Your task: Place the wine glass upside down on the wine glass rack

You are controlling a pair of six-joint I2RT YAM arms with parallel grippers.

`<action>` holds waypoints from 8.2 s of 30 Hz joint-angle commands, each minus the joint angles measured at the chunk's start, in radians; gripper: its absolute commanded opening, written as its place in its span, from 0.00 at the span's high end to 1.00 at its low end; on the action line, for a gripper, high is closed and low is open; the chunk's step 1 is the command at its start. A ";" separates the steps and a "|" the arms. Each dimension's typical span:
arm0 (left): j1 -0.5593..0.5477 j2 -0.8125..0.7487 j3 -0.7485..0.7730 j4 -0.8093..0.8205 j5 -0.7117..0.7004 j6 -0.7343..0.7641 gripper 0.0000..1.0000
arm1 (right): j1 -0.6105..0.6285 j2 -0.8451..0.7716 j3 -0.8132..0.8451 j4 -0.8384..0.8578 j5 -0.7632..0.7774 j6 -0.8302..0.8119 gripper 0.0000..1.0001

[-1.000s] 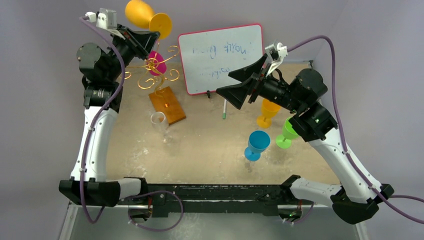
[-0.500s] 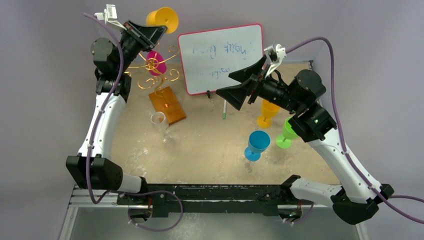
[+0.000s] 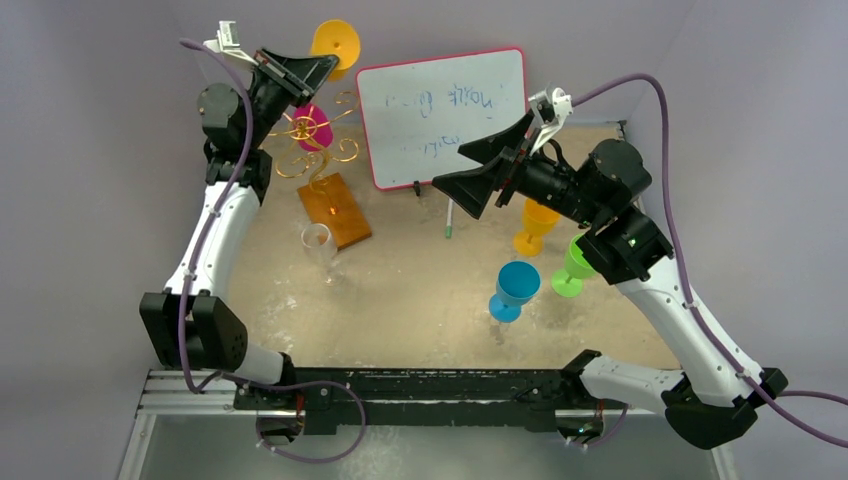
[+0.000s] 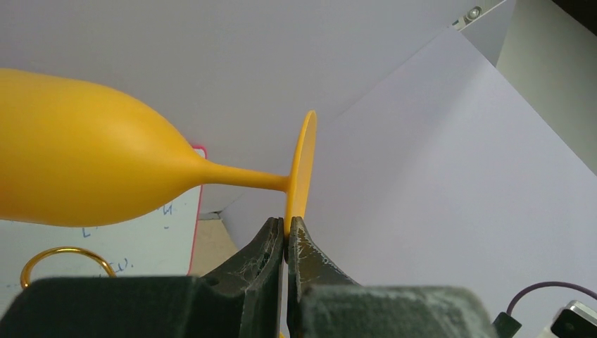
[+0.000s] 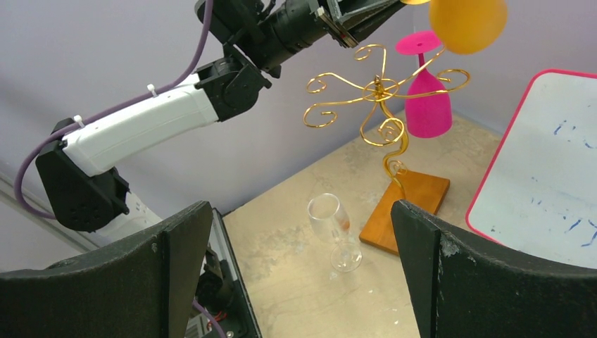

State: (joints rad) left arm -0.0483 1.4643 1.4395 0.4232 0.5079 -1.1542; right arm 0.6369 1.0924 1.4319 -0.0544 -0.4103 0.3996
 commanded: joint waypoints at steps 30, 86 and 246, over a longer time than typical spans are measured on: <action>-0.001 0.010 -0.118 -0.074 -0.129 -0.097 1.00 | 0.006 -0.015 0.000 0.043 0.014 -0.030 0.00; -0.002 -0.084 -0.216 -0.130 -0.055 -0.160 1.00 | 0.005 -0.054 -0.037 0.052 0.024 -0.014 0.00; -0.021 -0.518 -0.440 -1.239 -0.529 0.411 1.00 | 0.090 0.029 -0.153 -0.109 0.396 -0.047 0.20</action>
State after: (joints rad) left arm -0.0677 0.9558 0.9340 -0.7826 -0.0509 -0.7845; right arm 0.7151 1.1431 1.2678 -0.1905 -0.0383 0.3809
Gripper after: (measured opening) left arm 0.131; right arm 0.805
